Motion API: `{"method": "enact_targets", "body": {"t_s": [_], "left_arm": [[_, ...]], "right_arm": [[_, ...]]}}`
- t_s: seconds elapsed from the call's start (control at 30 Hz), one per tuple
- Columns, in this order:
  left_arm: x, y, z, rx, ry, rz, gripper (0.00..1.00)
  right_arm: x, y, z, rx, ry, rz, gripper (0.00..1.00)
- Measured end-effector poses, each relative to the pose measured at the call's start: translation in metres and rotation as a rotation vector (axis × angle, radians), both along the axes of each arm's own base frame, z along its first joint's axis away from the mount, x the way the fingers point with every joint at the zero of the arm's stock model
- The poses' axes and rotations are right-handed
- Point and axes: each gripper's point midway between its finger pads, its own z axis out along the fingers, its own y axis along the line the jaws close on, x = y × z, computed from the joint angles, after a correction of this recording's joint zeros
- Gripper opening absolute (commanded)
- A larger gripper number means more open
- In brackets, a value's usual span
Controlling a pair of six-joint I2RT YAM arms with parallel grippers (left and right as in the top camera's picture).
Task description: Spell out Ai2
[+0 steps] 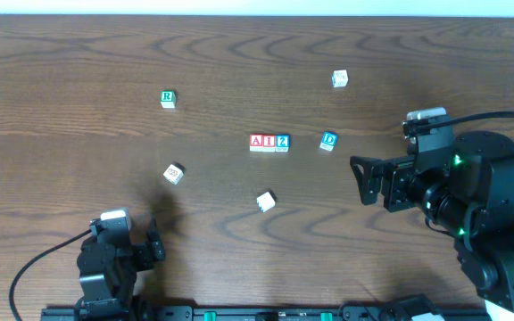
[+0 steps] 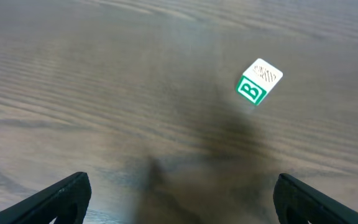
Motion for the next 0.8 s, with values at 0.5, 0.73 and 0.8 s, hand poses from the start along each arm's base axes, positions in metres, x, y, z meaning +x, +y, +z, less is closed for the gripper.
{"method": "enact_targets", "body": {"t_s": [0.5,0.73,0.8], "left_arm": [[-0.0005,-0.0006,-0.004,0.055,0.014,-0.045,0.95],[-0.0005,-0.0005,-0.004,0.058,0.015,-0.047,0.95],[-0.0005,-0.0005,-0.004,0.058,0.015,-0.047,0.95]], "right_arm": [[0.0,0.0,0.0,0.0,0.0,0.0,0.99],[0.0,0.0,0.0,0.0,0.0,0.0,0.99],[0.0,0.0,0.0,0.0,0.0,0.0,0.99]]}}
